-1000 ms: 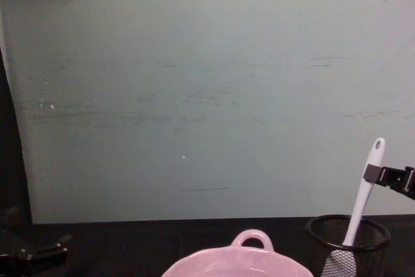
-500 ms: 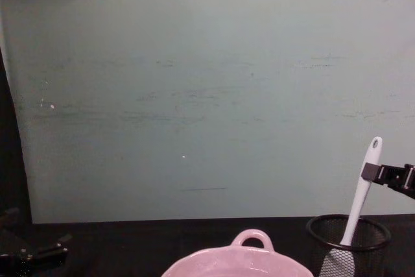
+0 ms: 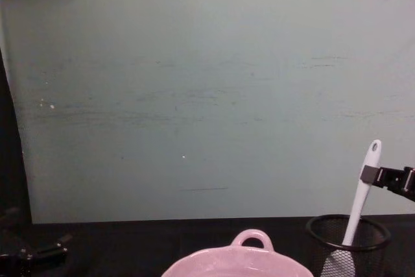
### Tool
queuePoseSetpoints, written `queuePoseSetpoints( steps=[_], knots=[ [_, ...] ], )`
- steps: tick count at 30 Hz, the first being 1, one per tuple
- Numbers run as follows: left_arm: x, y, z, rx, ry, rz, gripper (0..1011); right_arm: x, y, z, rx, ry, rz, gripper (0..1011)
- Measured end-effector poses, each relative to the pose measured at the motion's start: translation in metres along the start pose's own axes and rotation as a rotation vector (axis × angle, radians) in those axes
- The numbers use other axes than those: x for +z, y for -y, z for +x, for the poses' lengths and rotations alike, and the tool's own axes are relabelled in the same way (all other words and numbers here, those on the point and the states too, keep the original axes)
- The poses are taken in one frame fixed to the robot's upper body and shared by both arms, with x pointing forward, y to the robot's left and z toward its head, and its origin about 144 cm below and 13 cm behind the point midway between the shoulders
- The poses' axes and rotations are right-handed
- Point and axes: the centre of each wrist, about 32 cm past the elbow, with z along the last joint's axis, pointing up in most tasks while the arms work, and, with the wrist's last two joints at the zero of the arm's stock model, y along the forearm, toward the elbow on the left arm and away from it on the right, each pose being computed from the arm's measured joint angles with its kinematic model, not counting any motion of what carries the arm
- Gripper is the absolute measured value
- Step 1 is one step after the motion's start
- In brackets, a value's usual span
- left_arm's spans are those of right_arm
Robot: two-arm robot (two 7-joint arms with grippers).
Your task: Use the one hand to pick up the spoon and stir the clear water in the bowl.
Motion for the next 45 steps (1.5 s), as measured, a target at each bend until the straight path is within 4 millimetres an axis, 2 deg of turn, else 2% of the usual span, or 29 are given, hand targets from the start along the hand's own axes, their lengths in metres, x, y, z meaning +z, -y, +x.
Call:
queuePoseSetpoints(
  steps=[3,7,18,21,23,24,29,35,41,45],
  knots=[
    [0.000,0.000,0.000,0.000,0.000,0.000,1011,0.000,0.000,0.000,0.000,0.000,0.001,195],
    [0.000,0.000,0.000,0.000,0.000,0.000,1011,0.000,0.000,0.000,0.000,0.000,0.002,358],
    [0.000,0.000,0.000,0.000,0.000,0.000,1011,0.000,0.000,-0.001,0.000,0.000,0.003,704],
    [0.000,0.000,0.000,0.000,0.000,0.000,1011,0.000,0.000,-0.001,0.000,0.000,0.004,760],
    [0.000,0.000,0.000,0.000,0.000,0.000,1011,0.000,0.000,-0.001,0.000,0.000,0.004,853],
    [0.000,0.000,0.000,0.000,0.000,0.000,1011,0.000,0.000,-0.001,0.000,0.000,0.004,853],
    [0.000,0.000,0.000,0.000,0.000,0.000,1011,0.002,-0.001,-0.002,0.004,0.018,-0.011,1003],
    [0.000,0.000,0.000,0.000,0.000,0.000,1011,0.006,0.000,-0.003,-0.013,0.177,-0.048,1003],
    [0.000,0.000,0.000,0.000,0.000,0.000,1011,0.005,0.009,-0.005,-0.075,0.456,-0.058,1003],
    [0.000,0.000,0.000,0.000,0.000,0.000,1011,0.003,0.016,-0.008,-0.093,0.513,-0.055,1002]
  ],
)
